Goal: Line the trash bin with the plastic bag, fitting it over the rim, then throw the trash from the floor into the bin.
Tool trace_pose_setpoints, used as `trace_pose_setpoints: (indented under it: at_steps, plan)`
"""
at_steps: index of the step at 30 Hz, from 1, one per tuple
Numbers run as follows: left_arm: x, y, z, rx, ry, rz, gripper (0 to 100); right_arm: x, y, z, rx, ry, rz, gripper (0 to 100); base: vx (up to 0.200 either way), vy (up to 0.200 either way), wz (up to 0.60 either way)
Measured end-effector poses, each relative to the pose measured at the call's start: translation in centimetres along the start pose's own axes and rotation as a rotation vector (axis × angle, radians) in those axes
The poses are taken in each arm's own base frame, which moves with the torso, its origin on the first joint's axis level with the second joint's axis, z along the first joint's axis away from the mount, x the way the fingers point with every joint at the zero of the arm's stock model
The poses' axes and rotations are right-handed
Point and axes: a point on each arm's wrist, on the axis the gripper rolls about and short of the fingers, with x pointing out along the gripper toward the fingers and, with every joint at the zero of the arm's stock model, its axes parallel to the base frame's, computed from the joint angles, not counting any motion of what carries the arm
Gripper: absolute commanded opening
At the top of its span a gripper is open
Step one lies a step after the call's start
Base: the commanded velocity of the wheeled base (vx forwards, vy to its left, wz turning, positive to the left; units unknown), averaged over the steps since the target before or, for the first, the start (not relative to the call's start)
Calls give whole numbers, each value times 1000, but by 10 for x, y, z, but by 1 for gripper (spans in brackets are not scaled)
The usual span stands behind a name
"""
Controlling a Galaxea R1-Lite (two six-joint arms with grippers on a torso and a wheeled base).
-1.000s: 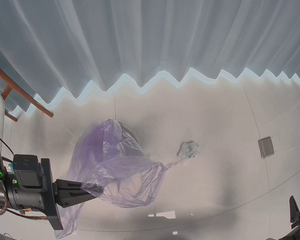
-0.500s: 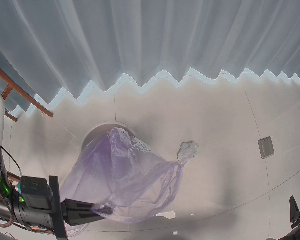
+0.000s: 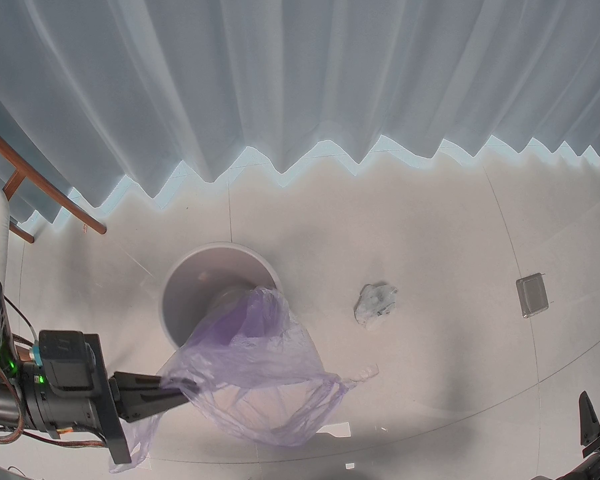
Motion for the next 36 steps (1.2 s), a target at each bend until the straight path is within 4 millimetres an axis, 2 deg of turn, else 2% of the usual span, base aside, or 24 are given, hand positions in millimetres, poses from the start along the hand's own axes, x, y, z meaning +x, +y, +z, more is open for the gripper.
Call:
trace_pose_setpoints:
  at_steps: [3, 11, 16, 23, 27, 36]
  plan:
    - [-2, 8, 2, -35, -9, 91, 0, 0, 0, 0, 0, 0, 0, 100, 0, 0, 0]
    - [-7, 20, 13, -259, -84, 380, 0, 0, 0, 0, 0, 0, 1, 100, 0, 0, 0]
    - [-10, 29, 18, -319, -128, 499, 0, 0, 0, 0, 0, 0, 1, 100, 0, 0, 0]
    - [-10, 43, 32, -305, -163, 561, 0, 0, 0, 0, 0, 0, 2, 100, 0, 0, 0]
    - [-7, 56, 33, -256, -132, 613, 0, 0, 0, 0, 0, 0, 2, 100, 0, 0, 0]
    - [-9, 103, 39, -149, -133, 742, 0, 0, 0, 0, 0, 0, 2, 100, 0, 0, 0]
